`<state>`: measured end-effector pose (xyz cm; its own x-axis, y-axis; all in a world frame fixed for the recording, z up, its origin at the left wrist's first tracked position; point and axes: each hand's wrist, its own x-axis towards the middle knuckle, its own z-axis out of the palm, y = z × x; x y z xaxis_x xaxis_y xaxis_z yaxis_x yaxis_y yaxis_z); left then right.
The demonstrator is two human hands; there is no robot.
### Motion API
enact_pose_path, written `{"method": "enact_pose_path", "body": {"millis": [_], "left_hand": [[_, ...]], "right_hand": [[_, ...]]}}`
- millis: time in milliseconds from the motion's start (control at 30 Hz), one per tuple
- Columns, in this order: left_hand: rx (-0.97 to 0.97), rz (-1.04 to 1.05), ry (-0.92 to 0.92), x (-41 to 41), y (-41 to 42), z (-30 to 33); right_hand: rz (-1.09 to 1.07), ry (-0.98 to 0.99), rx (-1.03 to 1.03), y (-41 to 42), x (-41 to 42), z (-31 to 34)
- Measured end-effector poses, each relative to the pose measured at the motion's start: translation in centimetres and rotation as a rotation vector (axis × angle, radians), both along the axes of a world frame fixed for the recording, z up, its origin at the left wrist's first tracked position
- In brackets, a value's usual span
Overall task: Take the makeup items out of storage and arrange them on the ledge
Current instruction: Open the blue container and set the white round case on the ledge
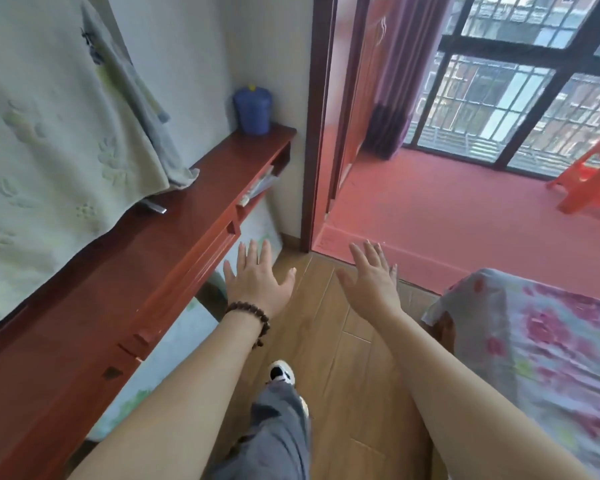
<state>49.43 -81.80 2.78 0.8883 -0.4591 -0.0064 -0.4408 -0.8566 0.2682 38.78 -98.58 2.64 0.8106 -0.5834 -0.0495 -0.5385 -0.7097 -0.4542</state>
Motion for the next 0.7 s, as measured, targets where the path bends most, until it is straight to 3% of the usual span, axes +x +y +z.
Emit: {"method": "enact_pose_path", "body": {"millis": [200,500,700], "left_hand": [[-0.037,0.063,-0.009,10.7,-6.3,-1.8],[-0.109,0.228,-0.015,33.1,-16.4,-1.6],[-0.118,0.306,-0.012,42.3,-20.6,-0.7]], "right_hand": [[0.101,-0.025,-0.02,-6.8,12.1,-1.7],[0.257,-0.086,-0.091,-17.8,37.5,0.8],[0.309,-0.113,-0.02,-21.9,47.3,0.7]]}}
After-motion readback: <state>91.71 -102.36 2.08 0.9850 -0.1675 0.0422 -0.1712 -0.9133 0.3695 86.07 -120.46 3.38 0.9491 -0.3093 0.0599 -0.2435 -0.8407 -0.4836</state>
